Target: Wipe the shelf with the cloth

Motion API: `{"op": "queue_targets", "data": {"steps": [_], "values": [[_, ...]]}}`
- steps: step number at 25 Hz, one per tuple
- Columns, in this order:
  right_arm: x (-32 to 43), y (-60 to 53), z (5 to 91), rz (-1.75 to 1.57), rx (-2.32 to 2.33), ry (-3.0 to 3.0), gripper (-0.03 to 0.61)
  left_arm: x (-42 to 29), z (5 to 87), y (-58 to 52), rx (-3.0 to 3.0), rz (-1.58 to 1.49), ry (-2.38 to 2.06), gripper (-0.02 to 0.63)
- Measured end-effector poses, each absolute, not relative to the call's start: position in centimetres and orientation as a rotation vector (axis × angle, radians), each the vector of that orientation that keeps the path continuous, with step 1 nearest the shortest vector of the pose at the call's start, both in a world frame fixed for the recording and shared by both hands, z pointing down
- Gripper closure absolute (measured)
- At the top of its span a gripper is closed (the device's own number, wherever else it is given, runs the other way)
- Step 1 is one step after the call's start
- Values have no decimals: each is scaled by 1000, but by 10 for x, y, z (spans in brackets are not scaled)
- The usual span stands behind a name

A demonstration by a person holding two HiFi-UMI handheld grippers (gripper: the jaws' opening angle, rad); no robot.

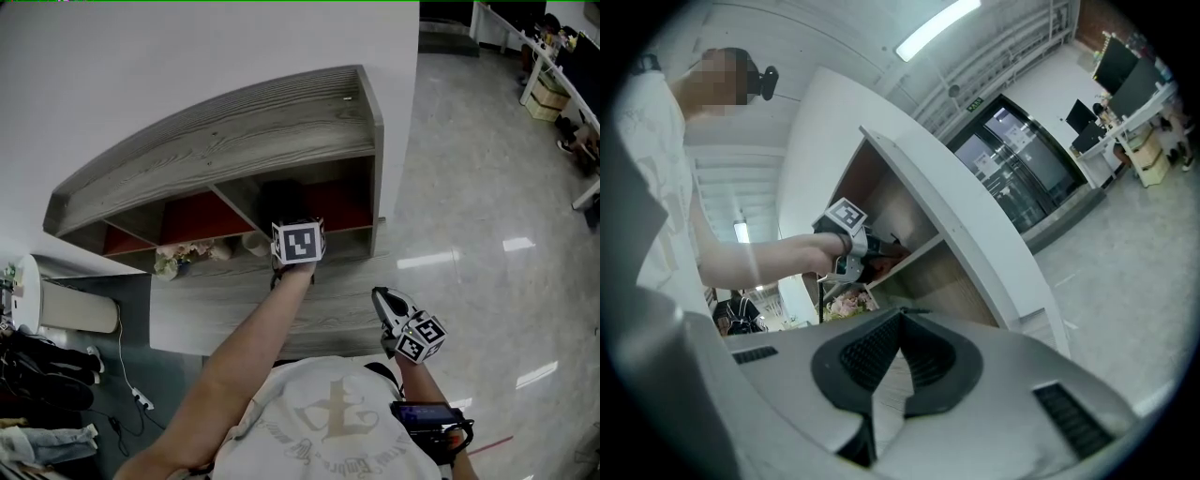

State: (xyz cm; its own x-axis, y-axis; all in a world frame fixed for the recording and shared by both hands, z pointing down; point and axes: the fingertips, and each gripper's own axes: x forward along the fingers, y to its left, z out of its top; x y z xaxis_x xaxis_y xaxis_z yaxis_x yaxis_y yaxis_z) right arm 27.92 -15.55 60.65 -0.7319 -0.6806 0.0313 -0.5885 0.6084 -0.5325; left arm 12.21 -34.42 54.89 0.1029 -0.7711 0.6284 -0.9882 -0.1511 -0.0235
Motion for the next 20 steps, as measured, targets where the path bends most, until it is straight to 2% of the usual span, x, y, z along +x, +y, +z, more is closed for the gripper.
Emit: {"op": "queue_targets", "data": {"steps": [20], "values": [[304,-136,609,-792,-1150,2612,574,224,542,-357,2191,742,-1297,548]]}}
